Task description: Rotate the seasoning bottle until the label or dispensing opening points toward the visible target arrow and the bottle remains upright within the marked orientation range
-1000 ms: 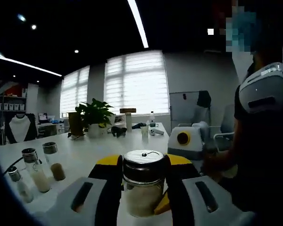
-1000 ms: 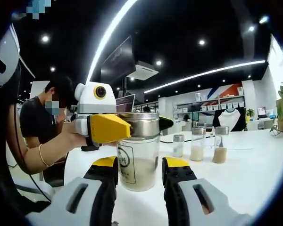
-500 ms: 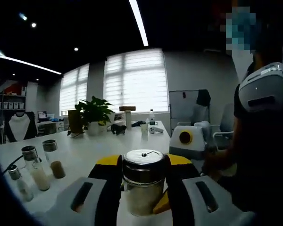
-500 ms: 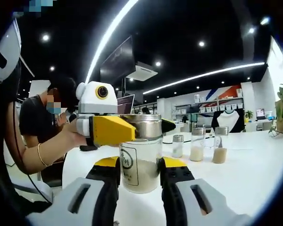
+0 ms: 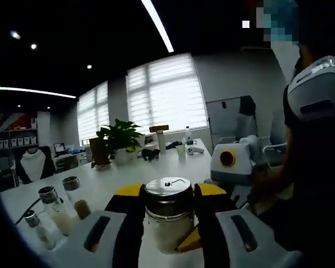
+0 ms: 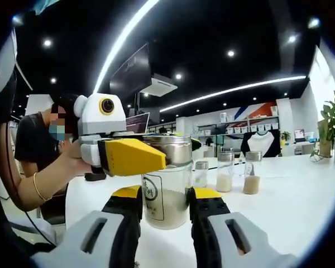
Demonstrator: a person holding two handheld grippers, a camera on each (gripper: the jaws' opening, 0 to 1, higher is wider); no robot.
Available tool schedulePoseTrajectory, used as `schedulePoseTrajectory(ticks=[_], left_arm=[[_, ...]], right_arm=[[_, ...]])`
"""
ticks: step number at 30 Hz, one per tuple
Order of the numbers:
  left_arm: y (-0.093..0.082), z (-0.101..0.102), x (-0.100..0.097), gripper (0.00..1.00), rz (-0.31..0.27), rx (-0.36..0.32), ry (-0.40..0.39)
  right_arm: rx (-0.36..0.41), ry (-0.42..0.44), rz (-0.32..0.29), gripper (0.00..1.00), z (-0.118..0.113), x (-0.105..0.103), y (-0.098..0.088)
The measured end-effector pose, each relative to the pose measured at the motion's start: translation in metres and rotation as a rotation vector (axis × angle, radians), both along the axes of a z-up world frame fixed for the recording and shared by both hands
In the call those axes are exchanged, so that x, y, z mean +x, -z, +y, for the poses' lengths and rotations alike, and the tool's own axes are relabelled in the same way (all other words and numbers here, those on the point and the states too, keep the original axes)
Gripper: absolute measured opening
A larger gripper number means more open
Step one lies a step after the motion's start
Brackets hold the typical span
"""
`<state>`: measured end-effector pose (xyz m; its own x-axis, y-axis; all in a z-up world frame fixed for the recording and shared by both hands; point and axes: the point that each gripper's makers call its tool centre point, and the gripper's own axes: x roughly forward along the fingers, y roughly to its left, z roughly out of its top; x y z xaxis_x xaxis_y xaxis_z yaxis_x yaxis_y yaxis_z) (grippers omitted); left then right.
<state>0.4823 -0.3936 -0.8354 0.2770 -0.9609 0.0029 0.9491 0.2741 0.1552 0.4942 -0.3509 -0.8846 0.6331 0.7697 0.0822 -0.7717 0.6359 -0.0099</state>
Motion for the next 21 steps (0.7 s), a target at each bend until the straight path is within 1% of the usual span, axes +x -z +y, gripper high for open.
schedulePoseTrajectory(ticks=[4,7,9,11,12,13,14,15,16,17,18,19,21], left_arm=[[-0.003,-0.002,0.0,0.37,-0.011,0.0,-0.025],[-0.002,-0.002,0.001,0.37,0.017,-0.012,-0.045],[-0.001,-0.003,0.0,0.37,0.023,-0.015,-0.069],[0.0,-0.003,0.0,0.39,0.038,-0.025,-0.077],[-0.001,-0.002,0.001,0.39,0.069,-0.047,-0.078],[-0.001,0.001,0.006,0.38,0.086,-0.059,-0.091],[-0.001,0.002,0.008,0.38,0.088,-0.064,-0.101],[-0.001,0.003,0.01,0.38,0.095,-0.066,-0.114],[0.001,0.005,0.014,0.39,0.108,-0.065,-0.144],[0.001,0.004,0.014,0.4,0.116,-0.072,-0.154],[0.002,0.005,0.016,0.4,0.13,-0.07,-0.189],[0.001,0.005,0.015,0.4,0.118,-0.068,-0.199],[-0.001,0.003,0.013,0.39,0.115,-0.08,-0.21]], right_arm=[[0.007,0.014,-0.002,0.3,-0.001,0.001,-0.002],[0.01,0.027,0.001,0.3,-0.001,0.001,-0.002],[0.011,0.039,0.002,0.3,-0.002,0.002,-0.001],[0.013,0.045,0.004,0.3,-0.002,0.002,0.0],[0.011,0.047,0.005,0.3,-0.002,0.003,0.0],[-0.001,0.049,0.007,0.3,-0.001,0.003,0.002],[-0.01,0.056,0.008,0.3,-0.001,0.004,0.003],[-0.019,0.07,-0.002,0.3,-0.001,0.004,0.003],[-0.024,0.075,-0.007,0.3,-0.001,0.005,0.002],[-0.02,0.081,-0.006,0.3,-0.002,0.005,0.002],[-0.013,0.092,-0.003,0.3,-0.003,0.006,0.002],[-0.014,0.1,-0.005,0.3,-0.003,0.007,0.002],[-0.015,0.117,-0.012,0.3,-0.005,0.009,0.0]])
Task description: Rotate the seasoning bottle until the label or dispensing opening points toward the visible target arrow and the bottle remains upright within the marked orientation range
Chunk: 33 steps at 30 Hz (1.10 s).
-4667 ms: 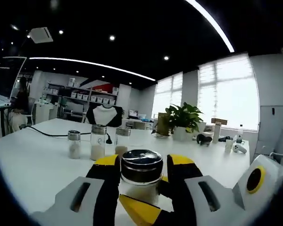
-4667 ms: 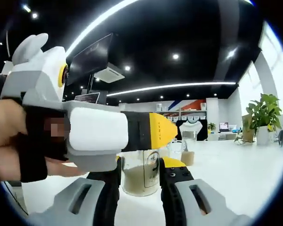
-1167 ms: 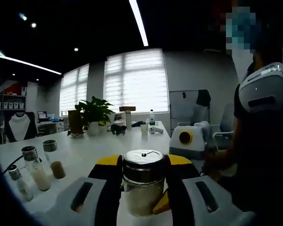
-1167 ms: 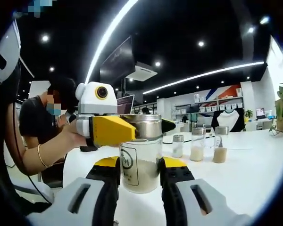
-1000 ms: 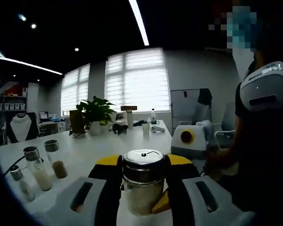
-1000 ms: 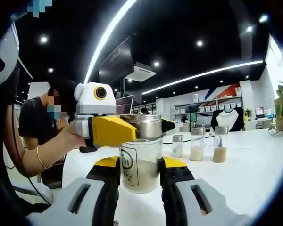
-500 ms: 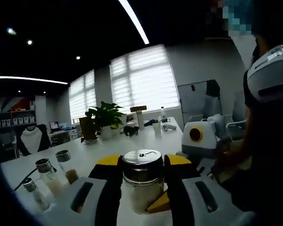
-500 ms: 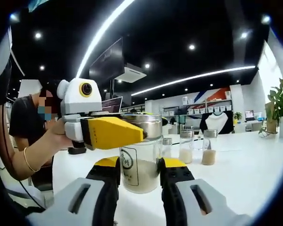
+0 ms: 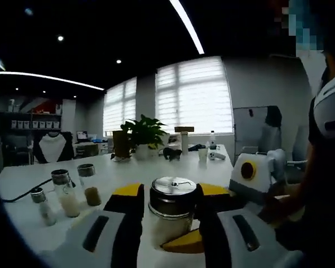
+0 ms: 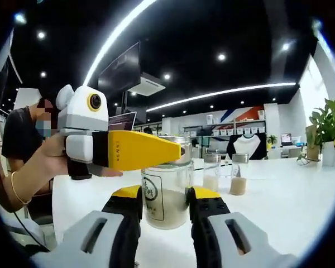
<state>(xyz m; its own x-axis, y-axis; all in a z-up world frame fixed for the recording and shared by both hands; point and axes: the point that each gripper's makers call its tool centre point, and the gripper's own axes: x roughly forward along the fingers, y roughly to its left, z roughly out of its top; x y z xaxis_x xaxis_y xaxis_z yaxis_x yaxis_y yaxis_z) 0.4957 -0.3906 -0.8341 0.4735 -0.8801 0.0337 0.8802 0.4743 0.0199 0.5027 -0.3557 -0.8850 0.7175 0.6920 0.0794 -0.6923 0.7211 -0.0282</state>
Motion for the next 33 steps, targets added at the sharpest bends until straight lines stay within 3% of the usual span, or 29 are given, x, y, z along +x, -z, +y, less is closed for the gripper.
schedulePoseTrajectory(ticks=[5,8,12,18,22,26,33], left_arm=[[0.007,0.004,0.008,0.39,-0.004,0.063,-0.097],[0.006,0.008,0.014,0.39,0.018,0.025,-0.169],[0.008,0.006,0.013,0.39,0.025,0.003,-0.18],[0.012,0.009,0.015,0.38,0.04,-0.007,-0.257],[0.015,0.009,0.015,0.4,-0.007,0.037,-0.32],[0.015,0.014,0.018,0.37,-0.02,0.035,-0.371],[0.015,0.014,0.016,0.37,-0.029,0.015,-0.365]], right_arm=[[-0.006,0.032,-0.009,0.3,-0.002,0.003,-0.001],[-0.005,0.047,0.002,0.3,-0.004,0.005,0.001],[-0.04,0.076,-0.014,0.3,-0.003,0.006,0.005],[-0.059,0.095,-0.023,0.3,-0.003,0.006,0.007],[-0.06,0.09,-0.017,0.3,-0.001,0.006,0.008],[-0.058,0.088,-0.011,0.3,0.0,0.006,0.009],[-0.057,0.083,-0.008,0.31,0.001,0.005,0.01]])
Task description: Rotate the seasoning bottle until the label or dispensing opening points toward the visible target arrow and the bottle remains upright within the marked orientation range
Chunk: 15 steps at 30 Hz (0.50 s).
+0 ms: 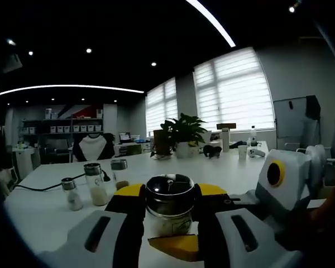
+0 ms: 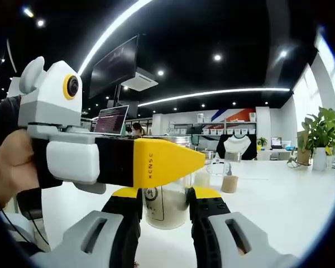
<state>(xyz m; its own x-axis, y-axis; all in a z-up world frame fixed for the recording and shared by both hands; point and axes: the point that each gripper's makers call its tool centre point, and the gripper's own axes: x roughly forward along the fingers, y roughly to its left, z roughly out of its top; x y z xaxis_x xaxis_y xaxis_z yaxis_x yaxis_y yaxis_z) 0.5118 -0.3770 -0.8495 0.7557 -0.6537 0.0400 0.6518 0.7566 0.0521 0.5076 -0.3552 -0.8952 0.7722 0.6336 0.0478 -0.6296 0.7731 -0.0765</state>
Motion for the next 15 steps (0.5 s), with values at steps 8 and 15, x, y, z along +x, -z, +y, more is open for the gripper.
schedulePoseTrajectory(ticks=[8,15], left_arm=[[0.004,0.007,0.002,0.36,-0.001,-0.014,-0.006],[0.001,0.011,0.002,0.36,0.003,-0.061,-0.006]], right_arm=[[0.005,-0.033,0.033,0.31,0.006,0.0,0.004],[0.007,-0.078,0.041,0.33,0.011,-0.003,0.003]])
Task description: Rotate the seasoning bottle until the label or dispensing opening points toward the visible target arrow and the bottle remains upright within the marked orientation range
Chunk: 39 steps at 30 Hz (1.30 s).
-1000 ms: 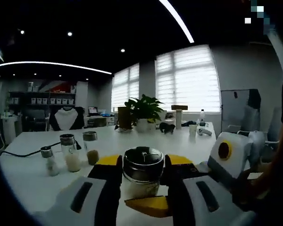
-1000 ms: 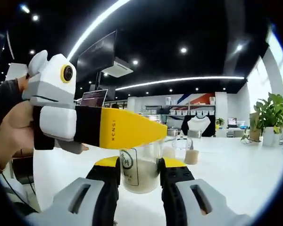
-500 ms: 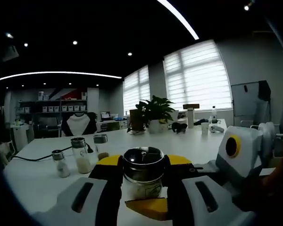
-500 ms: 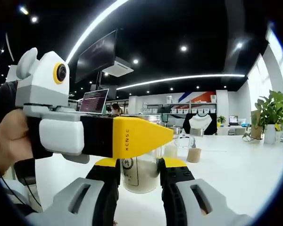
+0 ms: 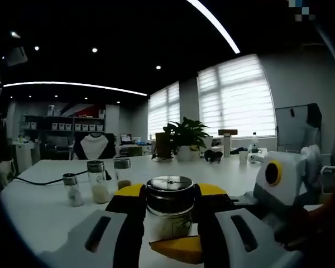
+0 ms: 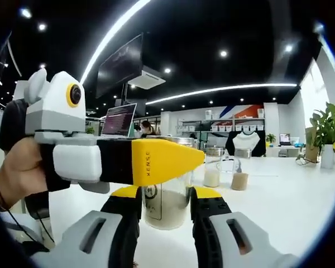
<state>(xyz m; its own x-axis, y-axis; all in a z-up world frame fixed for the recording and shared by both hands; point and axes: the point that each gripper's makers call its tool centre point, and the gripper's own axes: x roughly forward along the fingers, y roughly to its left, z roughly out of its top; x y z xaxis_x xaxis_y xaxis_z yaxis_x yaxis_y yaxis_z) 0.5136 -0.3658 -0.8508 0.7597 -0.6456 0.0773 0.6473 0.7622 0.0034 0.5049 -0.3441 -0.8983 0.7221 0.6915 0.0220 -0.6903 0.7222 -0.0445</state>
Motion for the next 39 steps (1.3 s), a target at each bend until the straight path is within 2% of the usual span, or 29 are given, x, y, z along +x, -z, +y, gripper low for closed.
schedulePoseTrajectory(ticks=[18,25,29,39], left_arm=[[-0.002,0.019,0.005,0.36,0.002,0.004,-0.059],[-0.006,0.028,0.012,0.36,-0.01,0.005,-0.085],[-0.009,0.036,0.015,0.36,-0.025,0.013,-0.101],[-0.001,0.068,0.023,0.36,-0.002,0.008,-0.185]], right_arm=[[0.002,-0.025,0.037,0.35,0.0,-0.005,0.006],[0.039,-0.022,0.072,0.35,-0.002,-0.004,0.008],[0.045,-0.011,0.072,0.35,-0.007,-0.002,0.007],[0.055,0.03,0.083,0.38,-0.022,0.006,0.005]])
